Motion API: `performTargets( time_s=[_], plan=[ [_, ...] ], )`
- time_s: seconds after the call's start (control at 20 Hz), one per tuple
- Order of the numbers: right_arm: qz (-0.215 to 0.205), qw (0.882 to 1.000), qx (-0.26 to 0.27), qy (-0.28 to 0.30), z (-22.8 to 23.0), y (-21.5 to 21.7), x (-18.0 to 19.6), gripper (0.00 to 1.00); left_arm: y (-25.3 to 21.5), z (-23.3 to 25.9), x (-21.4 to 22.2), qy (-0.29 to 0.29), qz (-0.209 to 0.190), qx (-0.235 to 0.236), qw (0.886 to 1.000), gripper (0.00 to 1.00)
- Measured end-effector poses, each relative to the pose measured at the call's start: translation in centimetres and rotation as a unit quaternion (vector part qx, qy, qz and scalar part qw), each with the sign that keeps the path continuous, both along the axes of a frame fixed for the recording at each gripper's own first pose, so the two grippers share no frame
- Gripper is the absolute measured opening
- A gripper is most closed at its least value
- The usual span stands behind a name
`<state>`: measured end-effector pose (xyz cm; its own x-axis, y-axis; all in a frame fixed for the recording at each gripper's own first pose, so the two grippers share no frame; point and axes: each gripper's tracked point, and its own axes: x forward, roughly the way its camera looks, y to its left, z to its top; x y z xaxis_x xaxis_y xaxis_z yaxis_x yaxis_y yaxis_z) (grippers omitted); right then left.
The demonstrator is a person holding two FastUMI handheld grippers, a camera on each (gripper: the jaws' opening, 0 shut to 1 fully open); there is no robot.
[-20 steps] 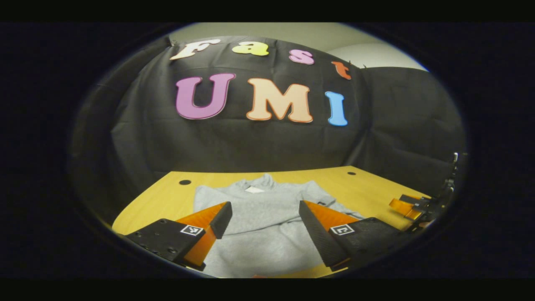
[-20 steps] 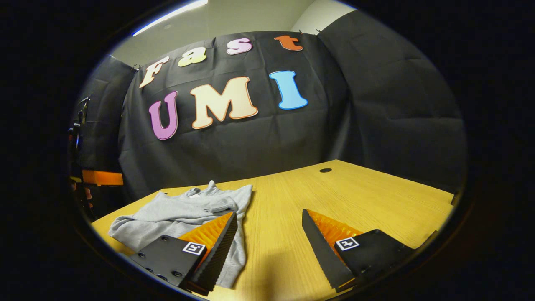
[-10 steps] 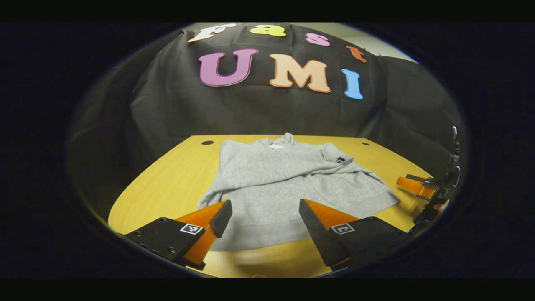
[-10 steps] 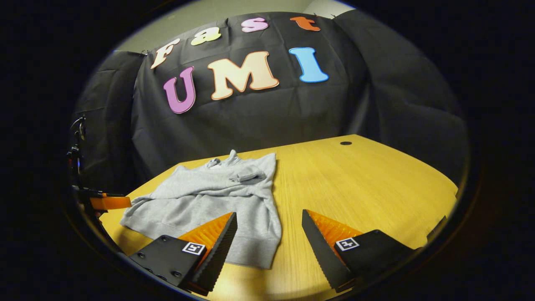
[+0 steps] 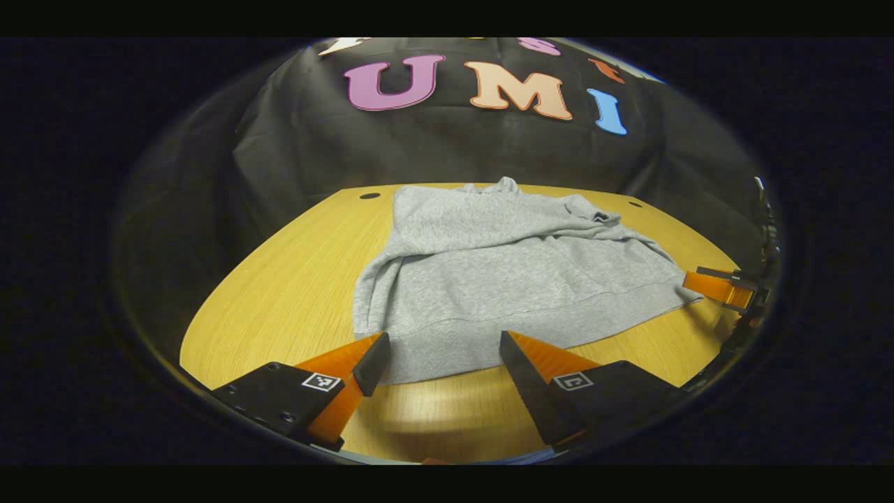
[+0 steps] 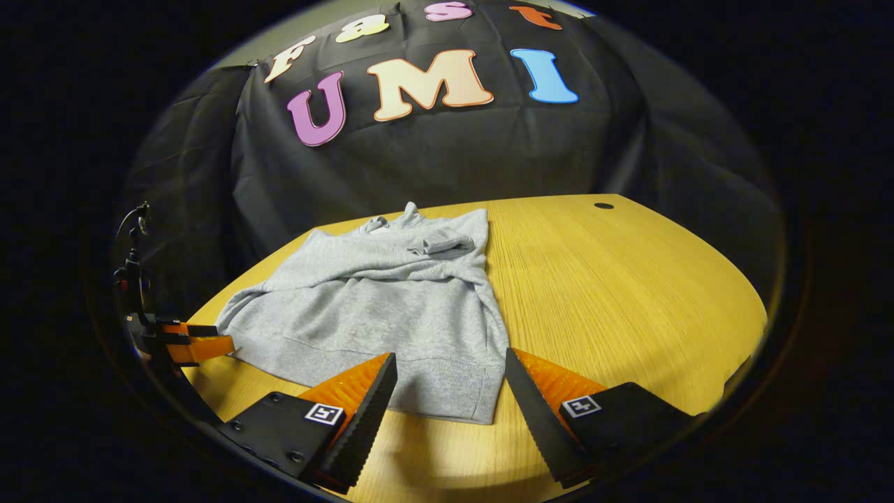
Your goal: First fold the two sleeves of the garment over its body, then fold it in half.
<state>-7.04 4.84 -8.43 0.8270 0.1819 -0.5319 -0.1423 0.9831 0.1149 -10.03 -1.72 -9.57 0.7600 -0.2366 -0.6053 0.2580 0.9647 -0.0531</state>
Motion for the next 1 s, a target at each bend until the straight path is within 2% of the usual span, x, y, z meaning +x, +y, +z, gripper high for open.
performTargets(
  time_s=[0.3, 0.35, 0.4, 0.45, 0.55, 0.6, 0.65, 0.7, 0.75, 0.8, 0.85, 0.9, 1.0],
  plan=[
    [0.014, 0.999, -0.035, 0.036, -1.7, 0.2, -0.6, 0.98, 0.5, -0.4, -0.5, 0.001, 0.006, 0.0, 1.0, 0.96],
    [0.022, 0.998, -0.046, 0.033, -1.5, 0.3, -0.8, 0.91, 0.5, -0.4, -0.7, -0.001, 0.005, -0.003, 1.0, 0.96],
    [0.025, 0.998, -0.048, 0.037, -1.5, 0.3, -0.9, 0.98, 0.3, -0.2, -0.7, -0.005, 0.004, -0.007, 1.0, 0.95],
    [0.025, 0.998, -0.045, 0.039, -1.4, 0.4, -1.0, 0.97, 0.2, -0.3, -0.7, -0.007, 0.001, -0.009, 1.0, 0.94],
    [0.038, 0.998, -0.033, 0.044, -1.4, 1.1, -1.3, 0.87, 0.3, -0.3, -0.7, -0.009, 0.001, -0.012, 1.0, 0.87],
    [0.044, 0.998, -0.028, 0.046, -1.4, 1.5, -1.4, 0.71, 0.3, -0.1, -0.7, -0.009, 0.006, -0.018, 1.0, 0.83],
    [0.052, 0.997, -0.025, 0.044, -1.3, 1.9, -1.4, 0.62, 0.3, 0.0, -0.5, -0.01, 0.01, -0.026, 1.0, 0.69],
    [0.06, 0.997, -0.02, 0.048, -1.3, 2.4, -1.7, 0.53, 0.1, 0.0, -0.4, -0.011, 0.018, -0.044, 0.999, 0.5],
    [0.065, 0.997, -0.016, 0.048, -1.2, 2.7, -1.9, 0.52, -0.1, 0.2, -0.3, -0.012, 0.024, -0.059, 0.998, 0.31],
    [0.07, 0.996, -0.014, 0.05, -1.2, 3.0, -1.8, 0.39, -0.1, 0.3, -0.3, -0.01, 0.026, -0.073, 0.997, 0.19],
    [0.07, 0.996, -0.01, 0.05, -1.1, 3.1, -1.8, 0.34, -0.2, 0.2, -0.2, -0.009, 0.029, -0.082, 0.996, 0.08],
    [0.071, 0.996, -0.009, 0.05, -0.9, 3.1, -1.9, 0.23, -0.2, 0.2, -0.1, -0.01, 0.033, -0.09, 0.995, 0.06],
    [0.073, 0.996, -0.003, 0.052, -0.7, 3.3, -2.2, 0.22, -0.2, 0.2, 0.0, -0.012, 0.039, -0.098, 0.994, 0.02]
  ],
)
